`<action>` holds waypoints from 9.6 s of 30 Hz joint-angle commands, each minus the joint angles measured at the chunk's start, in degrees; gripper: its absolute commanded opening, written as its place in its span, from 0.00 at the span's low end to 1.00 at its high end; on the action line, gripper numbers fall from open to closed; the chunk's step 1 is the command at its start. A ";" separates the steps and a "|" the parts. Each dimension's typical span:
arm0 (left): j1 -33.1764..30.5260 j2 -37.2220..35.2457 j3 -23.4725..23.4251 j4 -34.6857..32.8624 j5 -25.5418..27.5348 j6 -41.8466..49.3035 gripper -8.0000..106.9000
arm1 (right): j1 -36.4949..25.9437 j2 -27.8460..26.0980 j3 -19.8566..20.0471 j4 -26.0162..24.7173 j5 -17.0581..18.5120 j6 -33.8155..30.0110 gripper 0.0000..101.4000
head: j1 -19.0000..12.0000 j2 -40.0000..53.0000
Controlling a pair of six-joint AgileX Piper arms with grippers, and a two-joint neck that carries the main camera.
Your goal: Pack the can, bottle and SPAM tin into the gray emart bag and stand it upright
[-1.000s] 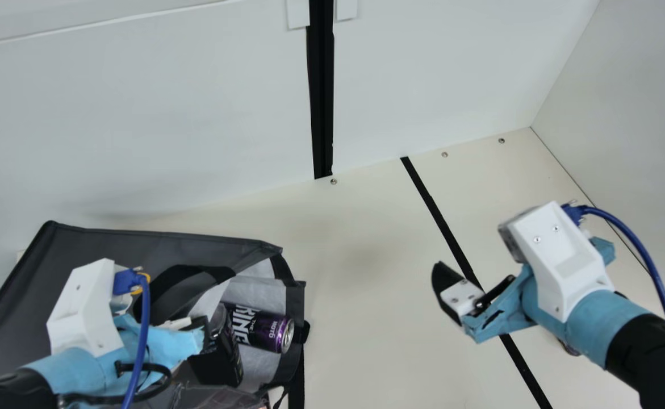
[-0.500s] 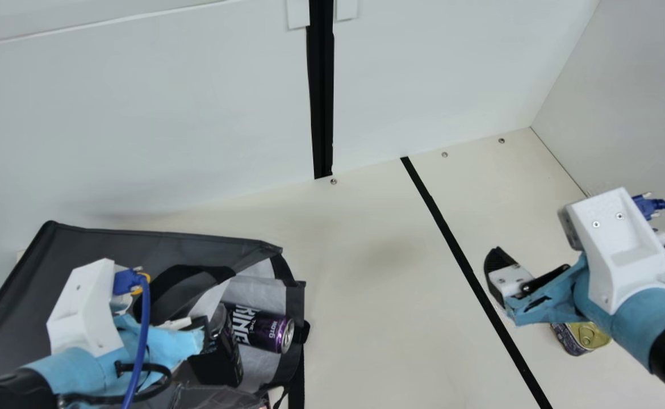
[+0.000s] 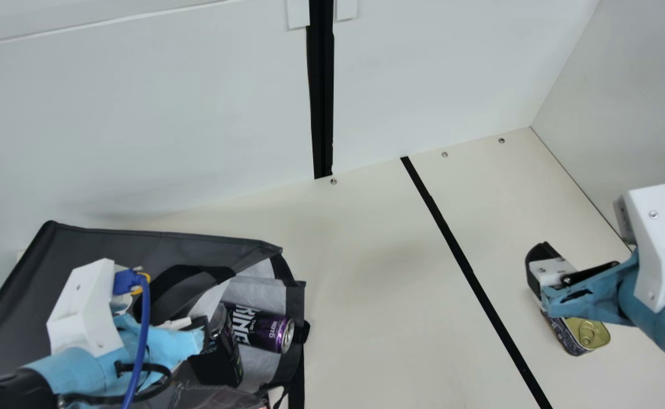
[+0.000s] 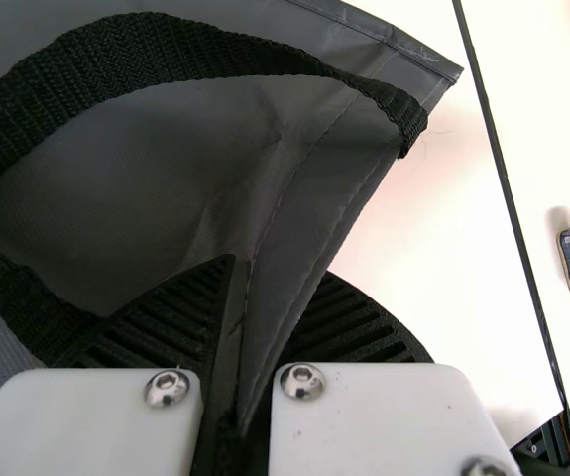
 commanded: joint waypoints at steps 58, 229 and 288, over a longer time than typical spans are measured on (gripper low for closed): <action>0.00 0.00 0.00 0.00 0.00 0.00 0.00 | -16.11 0.53 -6.04 8.26 9.55 6.81 0.94 | -1.30 -0.05; 0.00 0.00 0.00 0.00 0.00 0.00 0.00 | -36.89 43.57 12.28 26.84 -15.60 -62.71 0.00 | -1.30 -0.05; 0.00 0.00 0.00 0.00 0.00 0.00 0.00 | -23.91 16.57 14.60 29.28 -0.82 -70.93 0.00 | -1.30 -0.05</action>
